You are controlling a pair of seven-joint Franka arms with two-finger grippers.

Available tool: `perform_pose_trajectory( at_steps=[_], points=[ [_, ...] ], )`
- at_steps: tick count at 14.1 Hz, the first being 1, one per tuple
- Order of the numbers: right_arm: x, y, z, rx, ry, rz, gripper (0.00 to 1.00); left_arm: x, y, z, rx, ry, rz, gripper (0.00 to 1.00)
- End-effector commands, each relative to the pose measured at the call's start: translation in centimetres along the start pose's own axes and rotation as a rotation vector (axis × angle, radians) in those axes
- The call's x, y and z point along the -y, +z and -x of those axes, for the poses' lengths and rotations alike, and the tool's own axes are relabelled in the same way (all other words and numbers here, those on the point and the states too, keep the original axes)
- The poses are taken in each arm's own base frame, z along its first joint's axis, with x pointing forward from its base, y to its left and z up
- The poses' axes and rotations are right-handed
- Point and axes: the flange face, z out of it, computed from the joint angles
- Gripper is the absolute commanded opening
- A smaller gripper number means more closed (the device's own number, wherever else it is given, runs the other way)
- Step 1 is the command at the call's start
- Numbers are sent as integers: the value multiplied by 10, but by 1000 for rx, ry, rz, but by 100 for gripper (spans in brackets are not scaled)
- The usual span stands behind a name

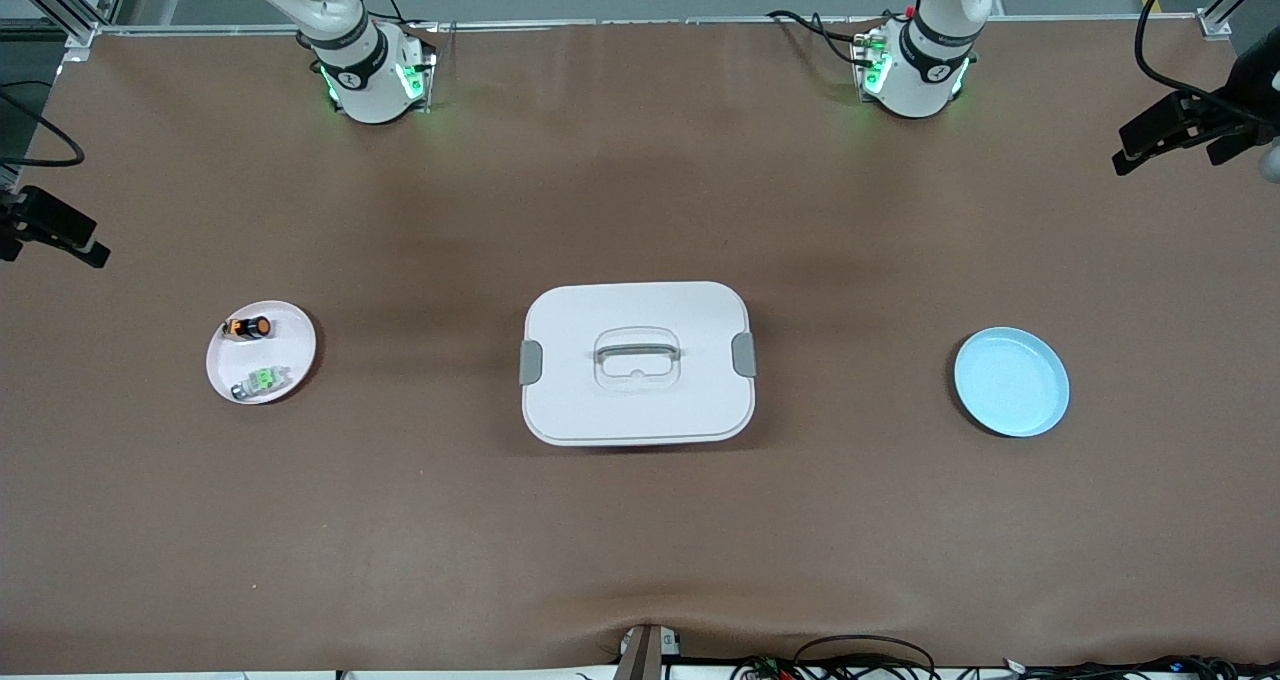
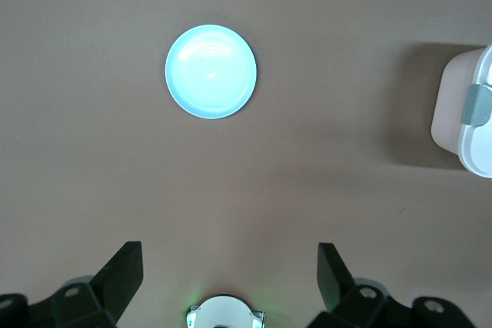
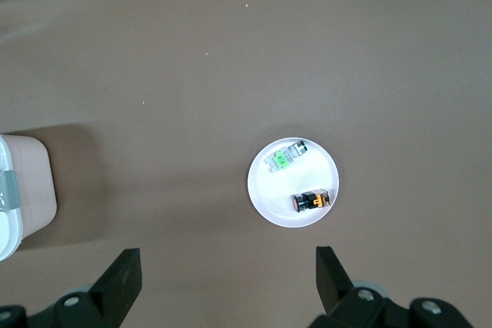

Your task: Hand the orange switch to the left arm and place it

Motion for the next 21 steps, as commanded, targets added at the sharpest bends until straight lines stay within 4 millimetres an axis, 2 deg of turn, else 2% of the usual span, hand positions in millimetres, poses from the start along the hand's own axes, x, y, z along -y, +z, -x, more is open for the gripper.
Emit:
perform_pose_trajectory(
  at_steps=[1, 16, 21],
  points=[
    [-1, -6, -2, -7, -4, 6, 100, -1, -5, 0, 6, 26, -13, 100],
    [3, -4, -3, -7, -10, 6, 100, 1, -1, -3, 19, 23, -18, 100],
    [-2, -3, -3, -3, -1, 3, 100, 0, -2, -2, 19, 24, -34, 100]
  ],
)
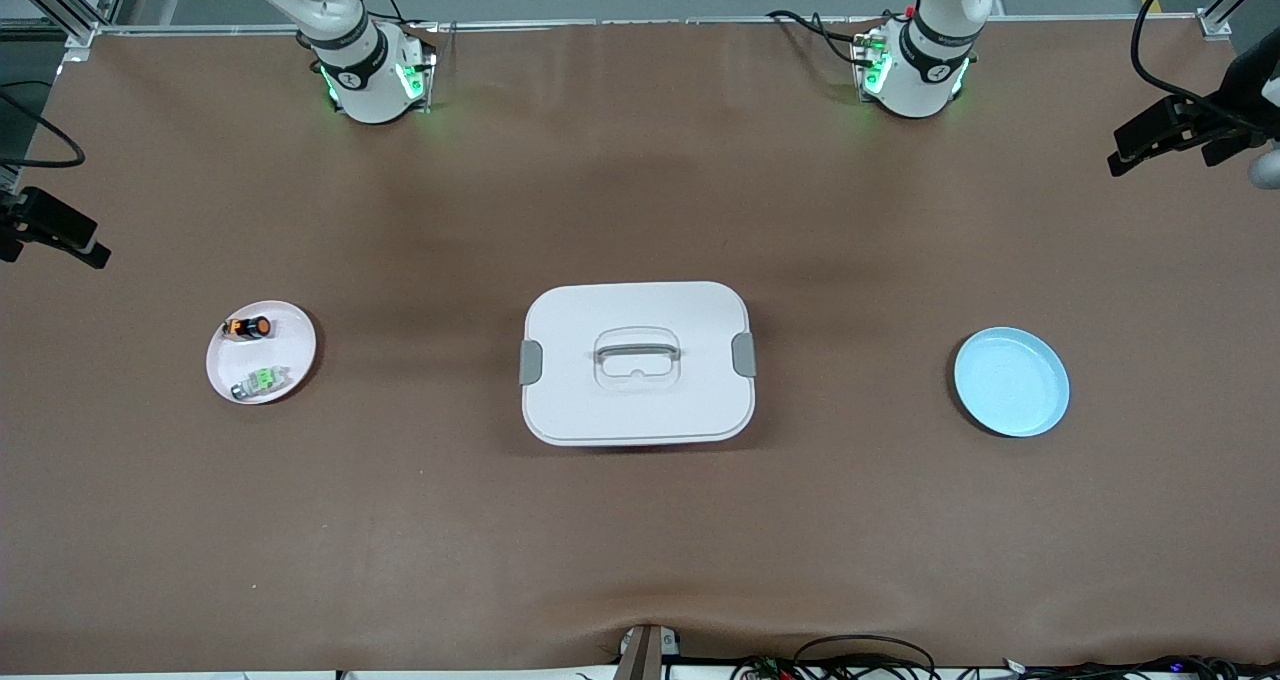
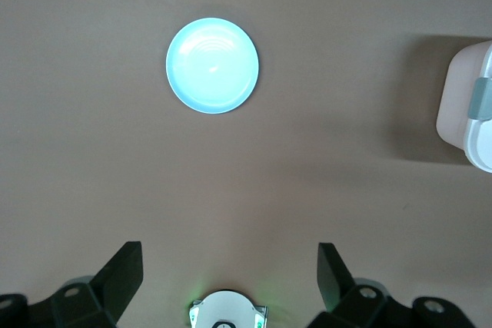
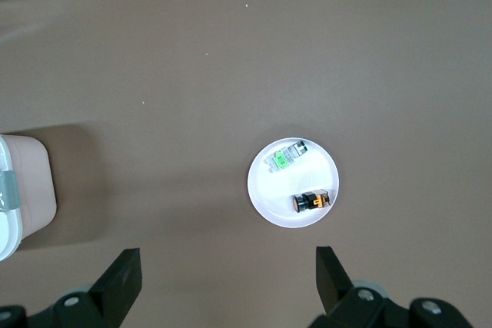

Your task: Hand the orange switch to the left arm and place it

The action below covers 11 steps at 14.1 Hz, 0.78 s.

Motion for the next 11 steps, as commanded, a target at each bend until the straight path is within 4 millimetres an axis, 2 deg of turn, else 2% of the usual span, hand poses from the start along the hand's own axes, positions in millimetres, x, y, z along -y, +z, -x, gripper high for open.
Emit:
perform_pose_trajectory(
  at_steps=[1, 4, 6, 9, 11],
  points=[
    [-6, -4, -2, -2, 7, -1, 100, 3, -9, 0, 0, 19, -23, 100],
    [0, -3, -2, 4, -5, 4, 100, 4, -6, -3, 11, 16, -23, 100],
    [-3, 6, -2, 24, 0, 5, 100, 0, -5, -3, 12, 23, -25, 100],
    [-10, 44, -7, 88, 14, 9, 100, -1, -5, -3, 11, 23, -25, 100],
    [-30, 76, -5, 118, 49, 10, 100, 0, -5, -3, 11, 22, -25, 100]
  ],
)
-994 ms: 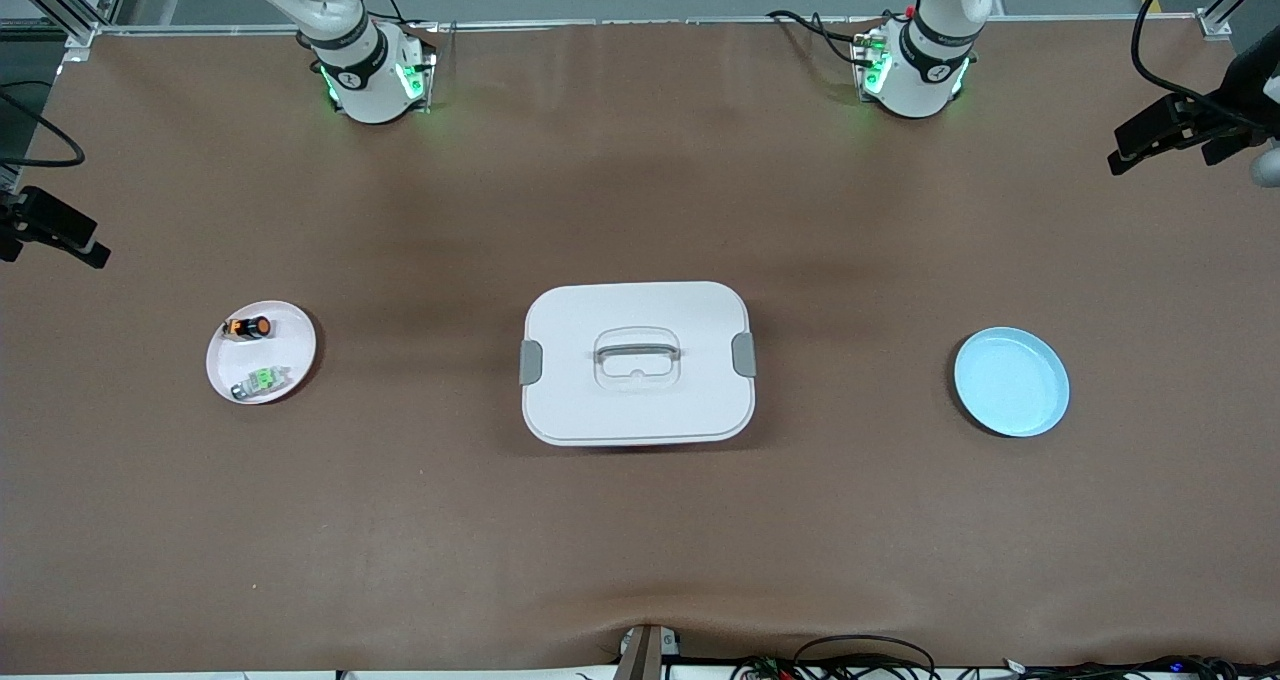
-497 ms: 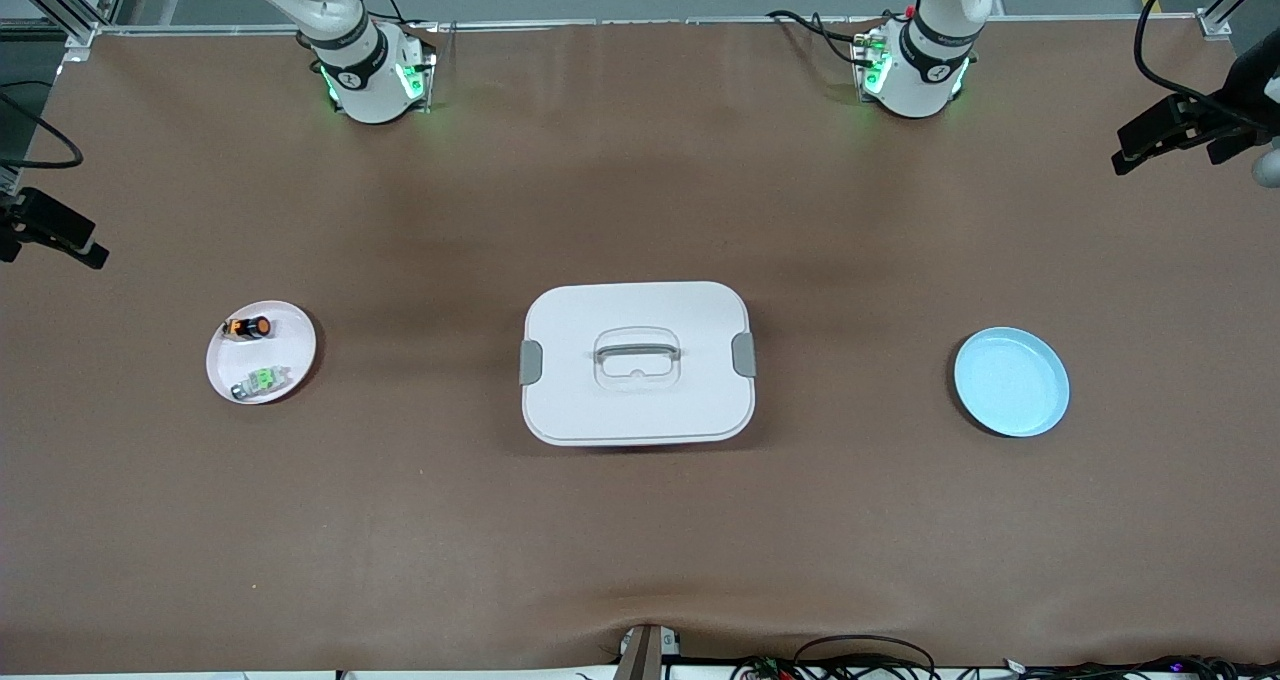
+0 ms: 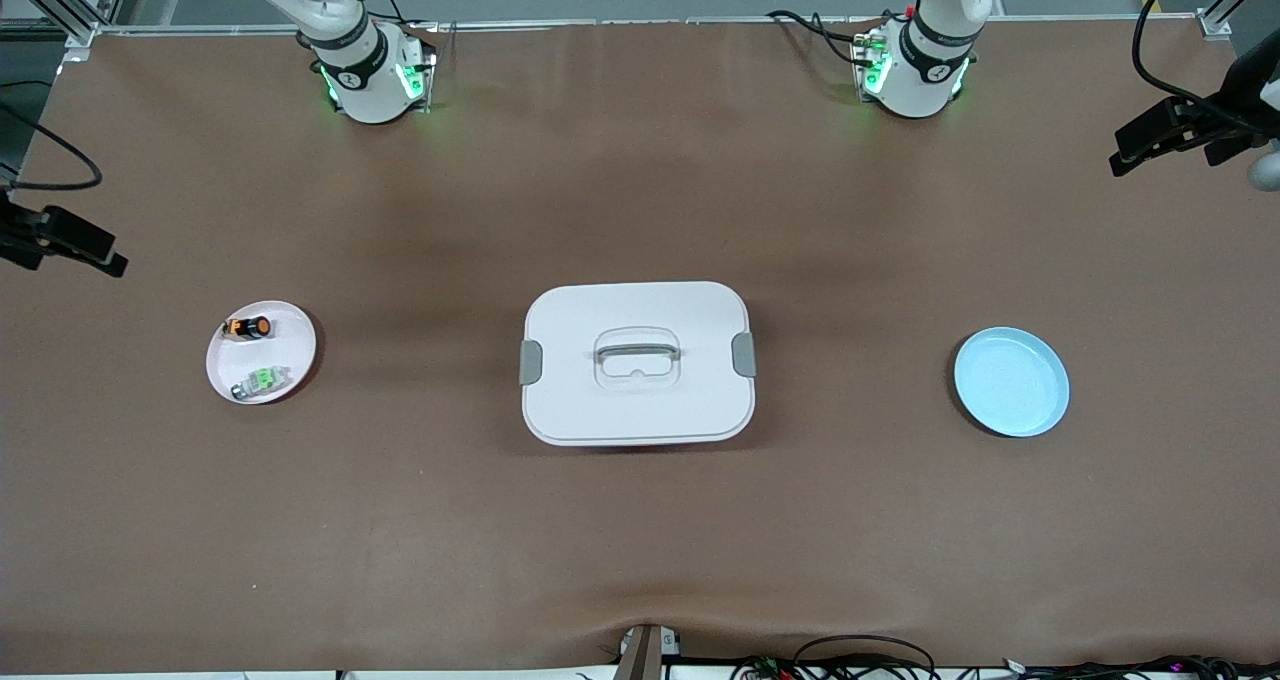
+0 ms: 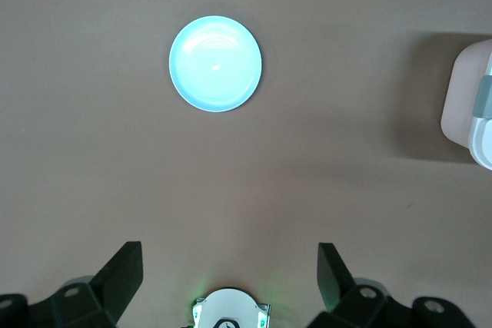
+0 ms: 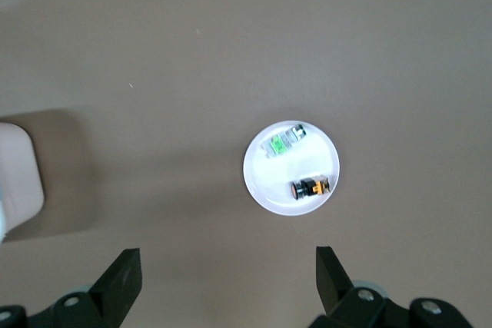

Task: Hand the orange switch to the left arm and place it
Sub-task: 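Move the right gripper down over the orange switch on the white plate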

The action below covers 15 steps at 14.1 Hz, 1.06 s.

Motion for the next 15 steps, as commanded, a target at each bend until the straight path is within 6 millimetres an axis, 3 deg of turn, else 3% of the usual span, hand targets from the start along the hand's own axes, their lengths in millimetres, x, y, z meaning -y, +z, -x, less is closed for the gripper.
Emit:
perform_pose_trajectory(
  at_steps=[1, 8, 12, 15],
  points=[
    [-23, 46, 0, 38, 34, 2, 100, -1, -6, -1, 3, 22, -19, 100],
    [-54, 163, 9, 42, -14, 29, 100, -3, -5, -2, 4, 28, -19, 100],
    [-85, 227, 3, 82, -60, 30, 100, -3, -4, -2, 6, 21, -18, 100],
    [-107, 260, 6, 64, -109, 31, 100, -7, 12, -13, 37, 24, -22, 100]
  ],
)
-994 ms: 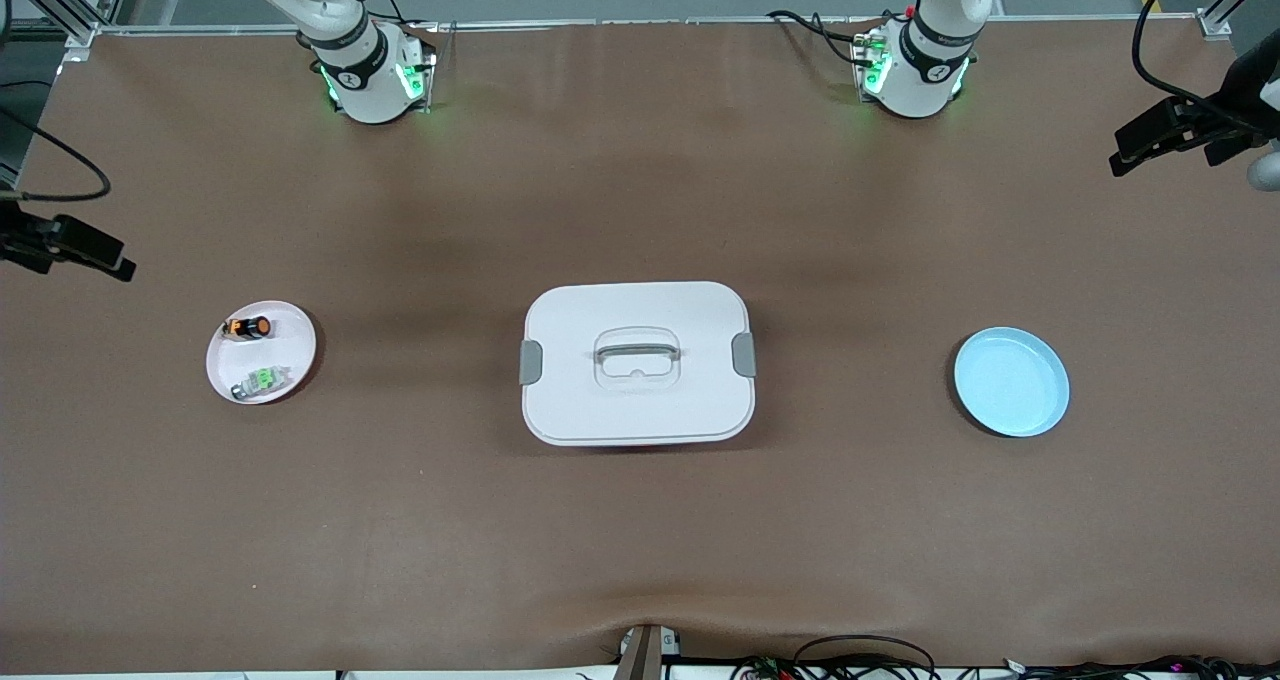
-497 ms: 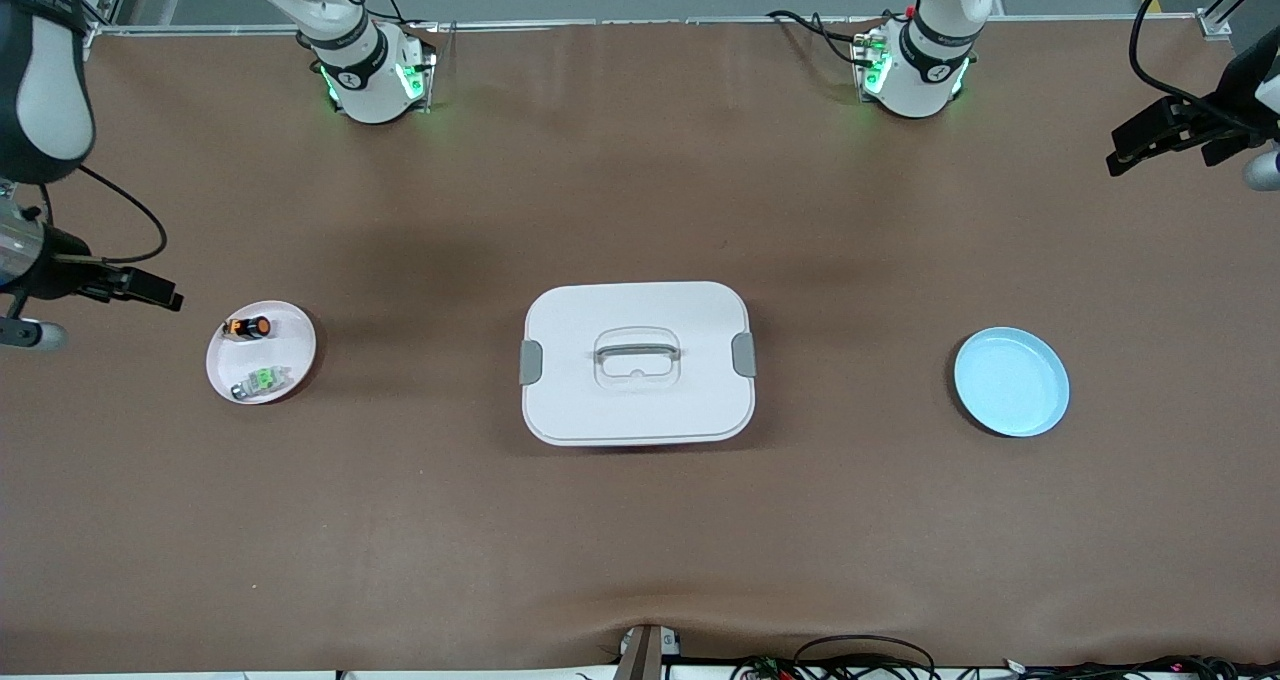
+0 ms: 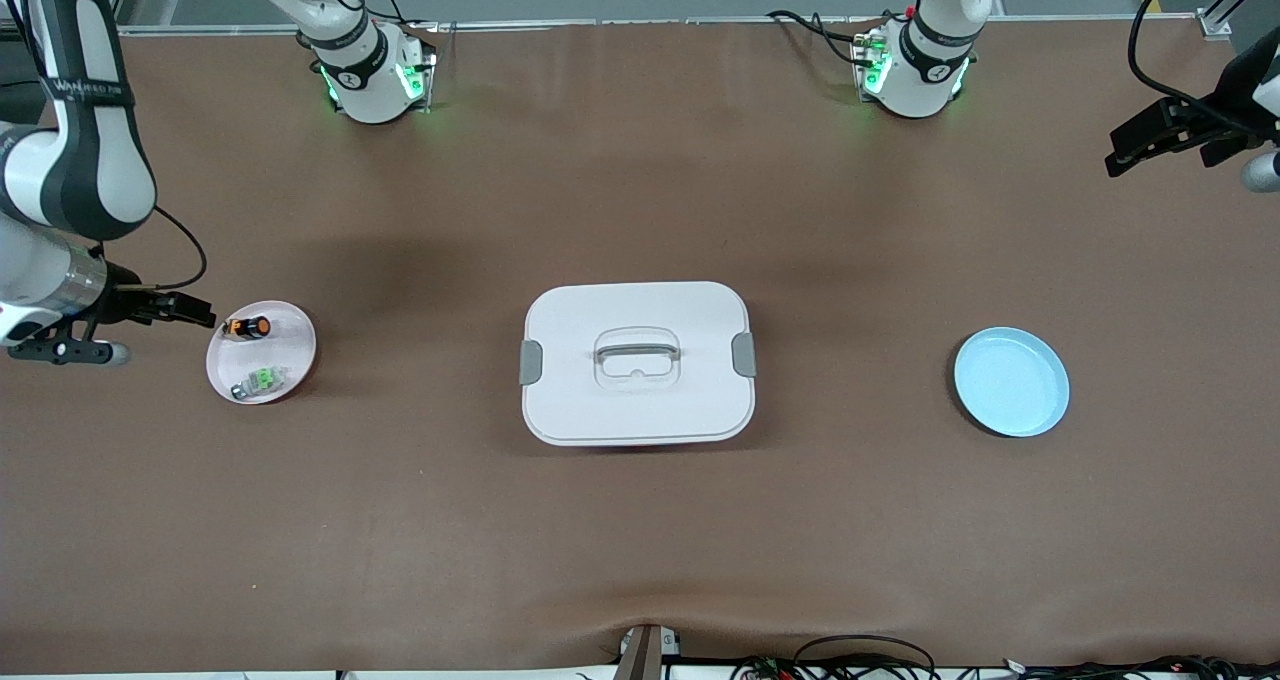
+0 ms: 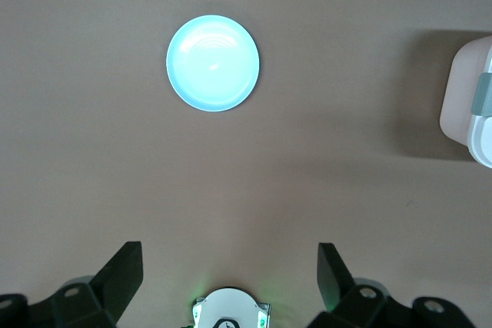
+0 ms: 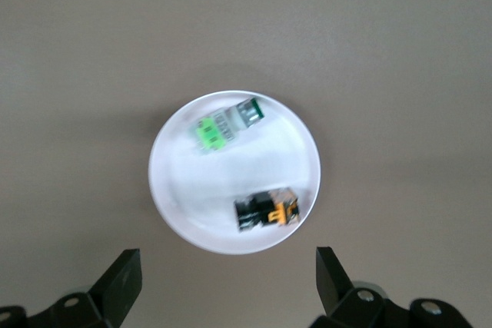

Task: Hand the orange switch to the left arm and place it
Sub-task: 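Move the right gripper down over the orange switch on the white plate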

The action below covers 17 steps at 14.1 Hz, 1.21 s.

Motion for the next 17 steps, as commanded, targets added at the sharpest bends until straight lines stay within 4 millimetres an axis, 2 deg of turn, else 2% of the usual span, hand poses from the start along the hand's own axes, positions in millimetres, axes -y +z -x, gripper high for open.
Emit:
perform_pose_trajectory(
  at_steps=[1, 4, 6, 11, 13, 15, 17],
  points=[
    [-18, 27, 6, -11, -33, 6, 100, -3, 8, -11, 30, 17, -20, 100],
    [-27, 57, 11, 3, -19, -4, 100, -1, 18, -19, 51, 17, -16, 100],
    [-26, 69, 12, -12, -19, 0, 100, 7, 42, -36, 95, 9, -18, 100],
    [-25, 102, 14, 26, -23, -6, 100, 27, 61, -51, 123, -18, -38, 100],
    [-25, 112, 17, 44, -22, -10, 100, 27, 63, -53, 128, -20, -40, 100],
    [-26, 119, 21, 54, -22, -27, 100, 25, 77, -62, 148, -13, -34, 100],
    [-28, 128, 23, 56, -27, -75, 100, 21, 81, -71, 110, -6, -18, 100]
  ],
)
